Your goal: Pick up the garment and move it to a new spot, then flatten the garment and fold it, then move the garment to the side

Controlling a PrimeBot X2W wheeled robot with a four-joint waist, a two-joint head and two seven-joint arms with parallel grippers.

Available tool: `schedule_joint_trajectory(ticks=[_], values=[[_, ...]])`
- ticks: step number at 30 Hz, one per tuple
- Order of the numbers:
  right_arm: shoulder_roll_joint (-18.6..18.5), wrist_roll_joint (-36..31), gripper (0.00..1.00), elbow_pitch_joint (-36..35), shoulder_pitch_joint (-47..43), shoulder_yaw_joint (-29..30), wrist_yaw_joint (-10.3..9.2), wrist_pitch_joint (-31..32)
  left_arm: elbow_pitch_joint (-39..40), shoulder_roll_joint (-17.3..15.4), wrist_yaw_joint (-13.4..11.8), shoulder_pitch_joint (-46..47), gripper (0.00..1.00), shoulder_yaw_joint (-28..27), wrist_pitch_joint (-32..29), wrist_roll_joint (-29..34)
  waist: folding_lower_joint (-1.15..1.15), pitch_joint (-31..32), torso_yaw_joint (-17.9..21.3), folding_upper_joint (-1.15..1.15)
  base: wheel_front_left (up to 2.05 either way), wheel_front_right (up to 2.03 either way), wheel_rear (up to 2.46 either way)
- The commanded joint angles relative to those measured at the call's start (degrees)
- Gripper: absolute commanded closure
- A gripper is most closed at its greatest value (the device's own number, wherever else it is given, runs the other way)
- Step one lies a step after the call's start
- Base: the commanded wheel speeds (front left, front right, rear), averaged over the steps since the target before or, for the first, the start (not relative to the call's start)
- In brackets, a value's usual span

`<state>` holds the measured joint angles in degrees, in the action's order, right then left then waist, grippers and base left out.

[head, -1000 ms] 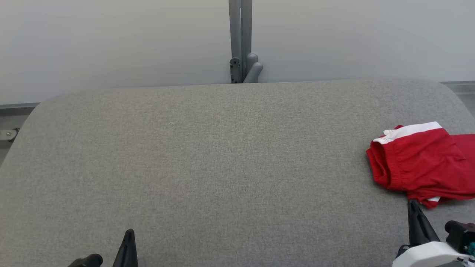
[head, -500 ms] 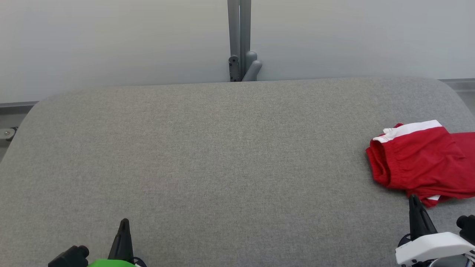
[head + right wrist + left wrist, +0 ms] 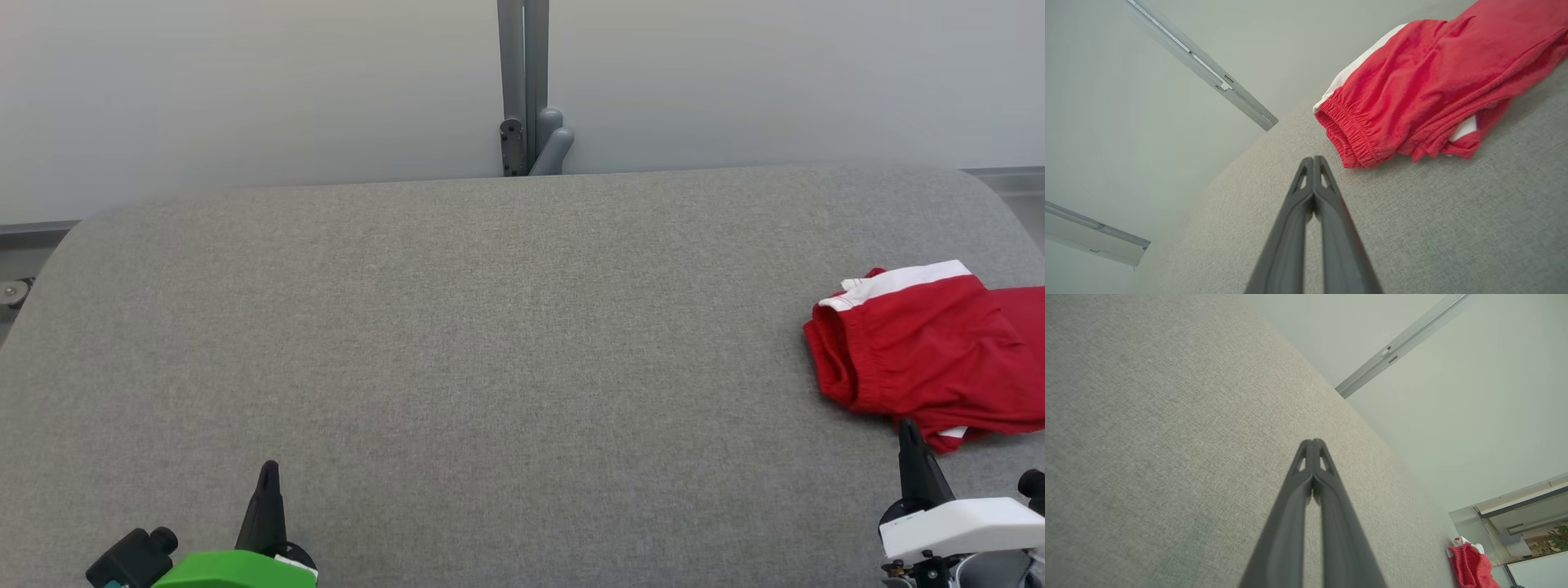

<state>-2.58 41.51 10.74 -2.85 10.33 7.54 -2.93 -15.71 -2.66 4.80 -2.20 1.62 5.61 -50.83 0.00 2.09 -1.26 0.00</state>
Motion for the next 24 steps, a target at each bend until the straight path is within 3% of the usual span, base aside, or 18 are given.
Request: schedule_joint_trajectory(ticks=[1,24], values=[[-0.4,2.2,1.0,-0.5,1.6,0.2,-0.03,0.5,0.8,-0.2,0.3,1.8,1.0,-0.4,-0.3,-2.0,0.0,0.0,0.0,0.0,0.0,0.0,0.0],[-0.5,19.2,1.0,0.1,3.6,0.5,-0.03,4.8,1.1,-0.2,1.3,4.5,1.0,-1.4,-3.4,-16.1,0.0,-0.7,0.4,0.0,0.0,0.0,0.0]])
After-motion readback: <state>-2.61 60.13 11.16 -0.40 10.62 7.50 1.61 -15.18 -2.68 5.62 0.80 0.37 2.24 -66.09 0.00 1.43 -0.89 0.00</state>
